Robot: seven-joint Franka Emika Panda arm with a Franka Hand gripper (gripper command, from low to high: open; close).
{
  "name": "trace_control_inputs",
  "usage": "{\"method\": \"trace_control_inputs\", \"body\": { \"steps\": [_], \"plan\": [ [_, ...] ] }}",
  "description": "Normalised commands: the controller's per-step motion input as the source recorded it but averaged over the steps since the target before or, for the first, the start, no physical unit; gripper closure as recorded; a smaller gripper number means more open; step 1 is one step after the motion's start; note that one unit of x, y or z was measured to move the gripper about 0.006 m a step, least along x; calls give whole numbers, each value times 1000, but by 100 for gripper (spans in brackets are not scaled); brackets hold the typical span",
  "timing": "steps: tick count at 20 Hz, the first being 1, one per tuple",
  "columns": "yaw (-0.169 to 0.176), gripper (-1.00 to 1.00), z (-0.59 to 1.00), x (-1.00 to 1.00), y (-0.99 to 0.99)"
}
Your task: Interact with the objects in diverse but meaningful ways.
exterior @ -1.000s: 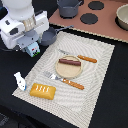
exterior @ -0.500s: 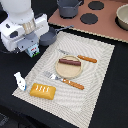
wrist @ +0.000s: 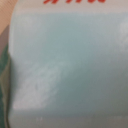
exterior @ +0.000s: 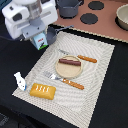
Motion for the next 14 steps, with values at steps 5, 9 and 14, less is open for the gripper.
{"method": "trace_control_inputs", "body": {
  "steps": [5, 9, 14],
  "plan": [
    [-12, 100, 568, 992, 299],
    [0, 100, 354, 1000, 426],
    [0, 100, 227, 1000, 491]
  ]
}}
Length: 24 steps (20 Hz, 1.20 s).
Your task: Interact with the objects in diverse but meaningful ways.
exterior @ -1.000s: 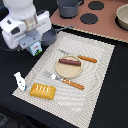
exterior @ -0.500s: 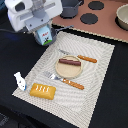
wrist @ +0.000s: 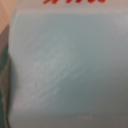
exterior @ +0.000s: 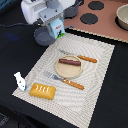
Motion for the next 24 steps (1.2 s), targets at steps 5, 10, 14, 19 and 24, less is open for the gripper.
{"method": "trace_control_inputs", "body": {
  "steps": [5, 10, 14, 19, 24],
  "plan": [
    [0, 100, 61, 1000, 527],
    [0, 100, -20, 976, 539],
    [8, 100, -153, 756, 467],
    [43, 100, -184, 553, 318],
    [56, 100, -42, 263, 74]
  ]
}}
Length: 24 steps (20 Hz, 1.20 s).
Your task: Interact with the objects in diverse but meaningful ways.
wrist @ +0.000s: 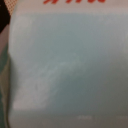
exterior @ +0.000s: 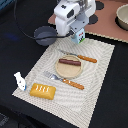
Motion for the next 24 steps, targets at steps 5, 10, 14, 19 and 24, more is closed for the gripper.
{"method": "trace_control_inputs", "body": {
  "steps": [5, 10, 14, 19, 24],
  "plan": [
    [27, -100, 258, 382, 62],
    [0, -100, 731, 603, 151],
    [0, -100, 606, 688, 199],
    [0, -100, 899, 577, 38],
    [41, -100, 967, 448, -385]
  ]
}}
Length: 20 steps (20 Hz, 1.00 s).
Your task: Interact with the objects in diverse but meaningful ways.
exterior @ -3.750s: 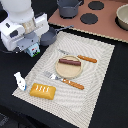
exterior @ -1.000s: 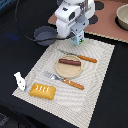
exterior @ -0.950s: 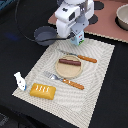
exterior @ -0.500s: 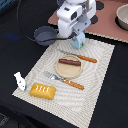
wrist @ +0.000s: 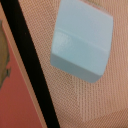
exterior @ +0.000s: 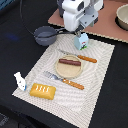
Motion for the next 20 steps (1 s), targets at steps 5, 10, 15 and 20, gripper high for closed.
{"method": "trace_control_inputs", "body": {
  "steps": [5, 10, 15, 20],
  "plan": [
    [69, -100, 503, 214, -838],
    [103, -100, 42, 47, -853],
    [108, -100, -222, 61, -606],
    [64, -100, -363, 96, -236]
  ]
}}
